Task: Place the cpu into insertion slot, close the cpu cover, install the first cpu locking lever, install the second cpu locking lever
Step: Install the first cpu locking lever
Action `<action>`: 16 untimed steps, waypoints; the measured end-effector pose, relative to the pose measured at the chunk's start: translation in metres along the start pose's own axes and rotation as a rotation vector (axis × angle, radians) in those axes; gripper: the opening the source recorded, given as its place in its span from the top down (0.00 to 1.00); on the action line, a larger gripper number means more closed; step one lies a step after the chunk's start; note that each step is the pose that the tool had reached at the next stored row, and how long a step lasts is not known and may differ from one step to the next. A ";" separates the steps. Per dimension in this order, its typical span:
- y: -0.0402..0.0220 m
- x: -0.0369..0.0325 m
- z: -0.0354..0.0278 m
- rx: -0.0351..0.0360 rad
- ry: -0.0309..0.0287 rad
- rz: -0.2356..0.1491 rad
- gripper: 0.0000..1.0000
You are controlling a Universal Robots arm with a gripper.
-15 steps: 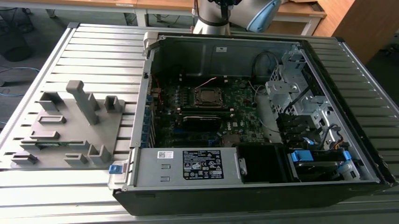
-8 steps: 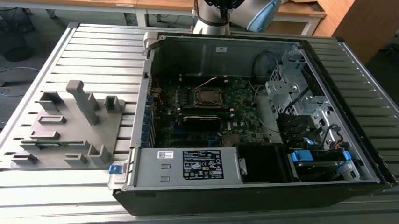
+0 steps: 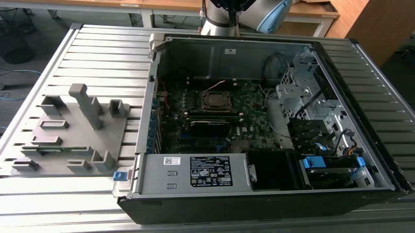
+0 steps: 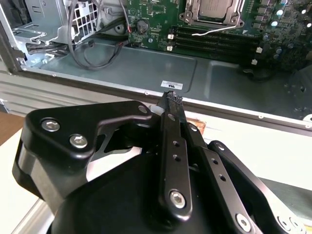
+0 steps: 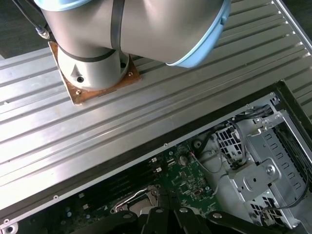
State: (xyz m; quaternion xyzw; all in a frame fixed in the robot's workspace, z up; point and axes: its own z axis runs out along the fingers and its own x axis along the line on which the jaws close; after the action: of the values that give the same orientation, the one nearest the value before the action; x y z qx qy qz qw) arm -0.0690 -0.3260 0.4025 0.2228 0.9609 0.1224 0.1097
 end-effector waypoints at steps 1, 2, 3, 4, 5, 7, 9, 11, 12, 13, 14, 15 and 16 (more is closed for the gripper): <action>-0.0005 0.0003 0.0015 0.0000 0.0000 0.000 0.89; -0.0009 0.0005 0.0030 -0.0001 0.0000 0.000 0.89; -0.0013 0.0007 0.0045 -0.0001 0.0000 0.000 0.89; -0.0017 0.0010 0.0057 -0.0001 0.0000 0.000 0.89; -0.0020 0.0011 0.0067 -0.0001 0.0000 0.000 0.89; -0.0023 0.0012 0.0075 0.0000 0.0000 0.000 0.89; -0.0023 0.0013 0.0075 0.0001 0.0000 0.000 0.89; -0.0023 0.0013 0.0076 0.0000 0.0000 0.000 0.89; -0.0023 0.0013 0.0076 0.0000 0.0000 0.000 0.89; -0.0023 0.0013 0.0076 0.0000 0.0000 0.000 0.89; -0.0023 0.0013 0.0077 -0.0001 0.0000 0.000 0.89; -0.0023 0.0013 0.0077 -0.0001 0.0000 0.000 0.89; -0.0023 0.0013 0.0077 -0.0001 0.0000 0.000 0.89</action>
State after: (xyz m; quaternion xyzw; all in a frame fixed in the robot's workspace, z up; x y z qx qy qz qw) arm -0.0690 -0.3260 0.3944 0.2228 0.9609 0.1225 0.1097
